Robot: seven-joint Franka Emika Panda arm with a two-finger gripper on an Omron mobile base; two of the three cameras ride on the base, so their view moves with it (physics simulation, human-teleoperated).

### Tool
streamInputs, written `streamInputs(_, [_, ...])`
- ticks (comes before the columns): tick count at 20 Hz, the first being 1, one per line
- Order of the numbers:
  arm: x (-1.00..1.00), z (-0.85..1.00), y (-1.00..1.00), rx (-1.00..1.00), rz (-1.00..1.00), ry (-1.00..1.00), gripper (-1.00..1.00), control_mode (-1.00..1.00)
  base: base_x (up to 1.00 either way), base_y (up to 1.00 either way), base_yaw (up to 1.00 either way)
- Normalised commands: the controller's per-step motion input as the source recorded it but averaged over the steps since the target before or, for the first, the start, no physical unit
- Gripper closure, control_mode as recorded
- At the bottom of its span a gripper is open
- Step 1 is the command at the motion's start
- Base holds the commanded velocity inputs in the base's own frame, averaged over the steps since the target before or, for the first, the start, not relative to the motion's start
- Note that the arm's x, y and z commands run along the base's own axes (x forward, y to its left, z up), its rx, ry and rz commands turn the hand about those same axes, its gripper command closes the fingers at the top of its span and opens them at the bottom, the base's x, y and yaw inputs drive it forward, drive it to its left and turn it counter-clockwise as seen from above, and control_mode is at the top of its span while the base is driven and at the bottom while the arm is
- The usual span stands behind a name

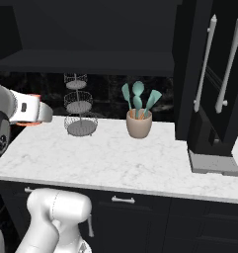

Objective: Gather all objects into one cabinet and sort the glasses and bowls to opposite sides.

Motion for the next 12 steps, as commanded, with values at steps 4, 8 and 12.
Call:
streamInputs(4, [-0.18,0.0,-0.09,0.0,-0.08,0.0,1.0,-1.0,0.0,0.0,0.0])
streamInputs(8, [-0.2,0.0,-0.18,0.0,-0.03,0.01,1.0,-1.0,0.0,0.0,0.0])
streamInputs(12, [-0.04,0.0,-0.11,0.0,0.0,0.01,1.0,-1.0,0.0,0.0,0.0])
